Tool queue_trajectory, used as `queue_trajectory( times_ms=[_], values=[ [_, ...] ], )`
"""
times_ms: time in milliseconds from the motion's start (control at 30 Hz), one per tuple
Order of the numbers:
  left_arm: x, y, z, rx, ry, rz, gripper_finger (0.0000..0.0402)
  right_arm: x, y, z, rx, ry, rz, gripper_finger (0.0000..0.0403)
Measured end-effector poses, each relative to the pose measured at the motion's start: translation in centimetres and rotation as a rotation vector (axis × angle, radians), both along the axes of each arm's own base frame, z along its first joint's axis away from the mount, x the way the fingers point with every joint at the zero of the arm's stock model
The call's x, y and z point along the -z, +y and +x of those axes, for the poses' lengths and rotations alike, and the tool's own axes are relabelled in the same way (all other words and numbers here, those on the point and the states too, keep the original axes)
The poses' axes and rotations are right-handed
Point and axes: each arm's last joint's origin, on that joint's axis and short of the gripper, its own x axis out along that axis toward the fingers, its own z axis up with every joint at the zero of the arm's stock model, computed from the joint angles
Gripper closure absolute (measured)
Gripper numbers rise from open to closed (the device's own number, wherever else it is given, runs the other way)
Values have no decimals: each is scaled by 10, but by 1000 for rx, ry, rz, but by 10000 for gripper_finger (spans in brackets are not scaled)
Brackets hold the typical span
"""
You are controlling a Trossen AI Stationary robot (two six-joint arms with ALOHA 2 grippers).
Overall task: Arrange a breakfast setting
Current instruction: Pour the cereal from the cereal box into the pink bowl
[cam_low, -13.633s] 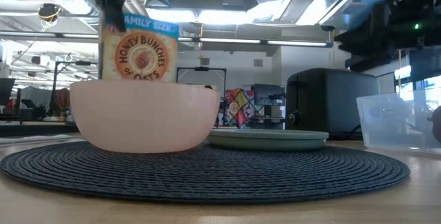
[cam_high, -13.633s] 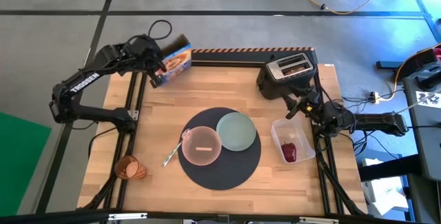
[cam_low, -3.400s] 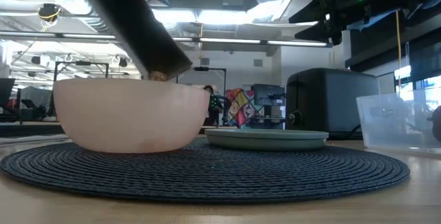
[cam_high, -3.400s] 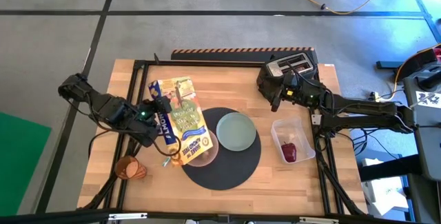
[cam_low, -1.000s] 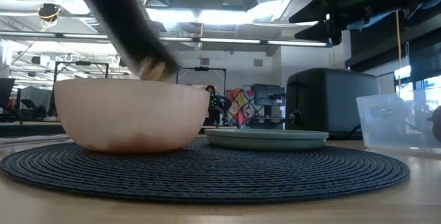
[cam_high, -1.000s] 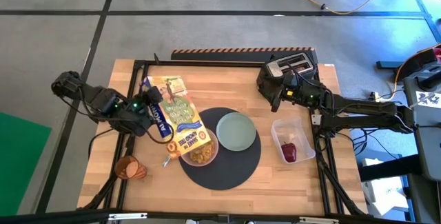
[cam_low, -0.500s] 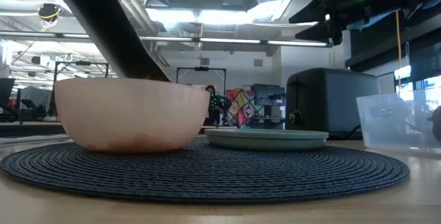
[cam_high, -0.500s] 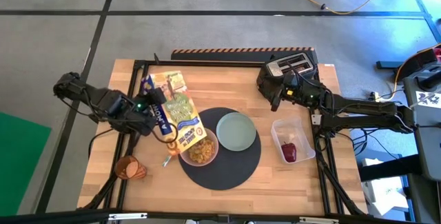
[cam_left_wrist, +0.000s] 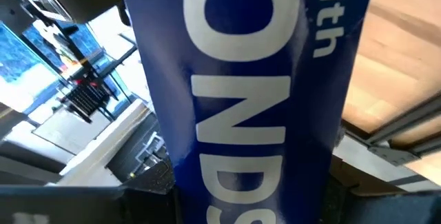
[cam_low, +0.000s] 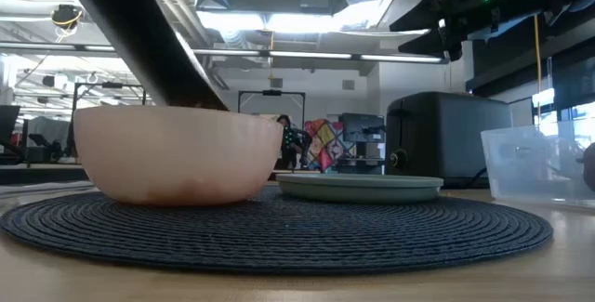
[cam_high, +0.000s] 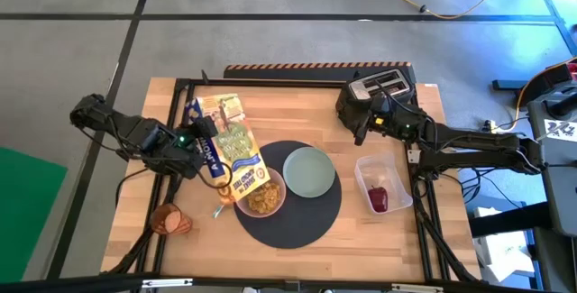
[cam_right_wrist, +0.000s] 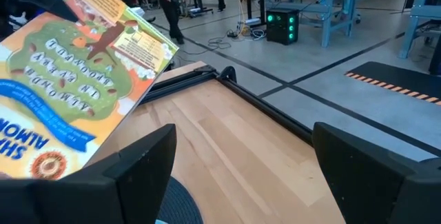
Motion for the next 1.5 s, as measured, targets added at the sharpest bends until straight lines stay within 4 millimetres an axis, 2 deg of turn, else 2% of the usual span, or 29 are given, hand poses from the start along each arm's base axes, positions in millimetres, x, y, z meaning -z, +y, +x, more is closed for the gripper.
queue_trajectory(
  times_ms=[400, 1133, 1500],
  values=[
    [-3, 3, -6, -47, -56, -11, 223, -1, 0, 0, 0, -6, -2, 75],
    [-5, 7, -16, -177, -147, -275, 223, 0, 0, 0, -19, 0, 2, 75],
    [-14, 20, -37, -247, -246, -396, 223, 0, 1, 0, -20, -3, 7, 75]
  ],
)
